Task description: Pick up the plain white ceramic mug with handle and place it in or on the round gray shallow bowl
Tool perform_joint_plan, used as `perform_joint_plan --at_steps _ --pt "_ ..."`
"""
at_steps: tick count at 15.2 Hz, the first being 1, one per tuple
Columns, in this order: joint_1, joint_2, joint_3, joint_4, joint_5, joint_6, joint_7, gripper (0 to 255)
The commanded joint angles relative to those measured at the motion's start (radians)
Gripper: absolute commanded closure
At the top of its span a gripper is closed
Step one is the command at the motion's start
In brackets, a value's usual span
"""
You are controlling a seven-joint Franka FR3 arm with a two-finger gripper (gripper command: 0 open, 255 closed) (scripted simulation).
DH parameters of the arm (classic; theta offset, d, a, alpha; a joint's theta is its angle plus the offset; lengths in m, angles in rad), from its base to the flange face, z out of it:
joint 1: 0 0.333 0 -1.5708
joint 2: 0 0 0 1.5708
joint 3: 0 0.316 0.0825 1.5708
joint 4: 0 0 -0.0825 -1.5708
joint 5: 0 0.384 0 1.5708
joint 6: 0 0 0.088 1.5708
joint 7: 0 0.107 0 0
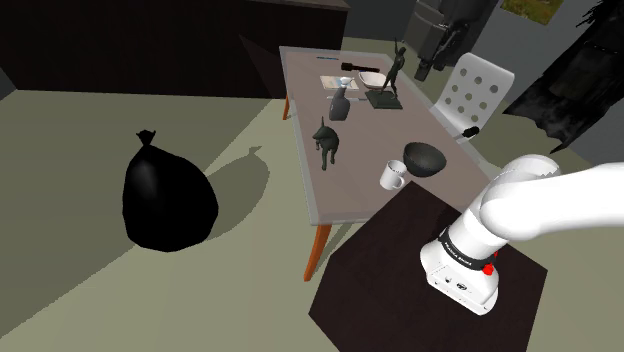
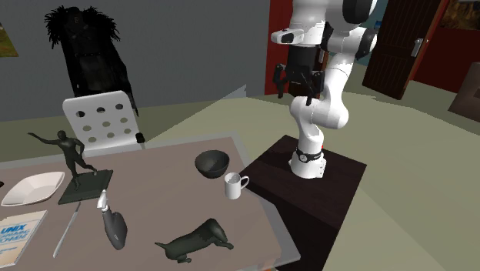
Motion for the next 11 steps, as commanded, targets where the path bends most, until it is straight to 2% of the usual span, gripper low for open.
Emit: perform_joint_plan --at_steps 1,11 --pt "0.000 0.000 0.000 0.000 0.000 0.000 0.000 0" --pt "-0.029 -0.017 -0.150 -0.288 -0.104 0.253 -0.182 0"
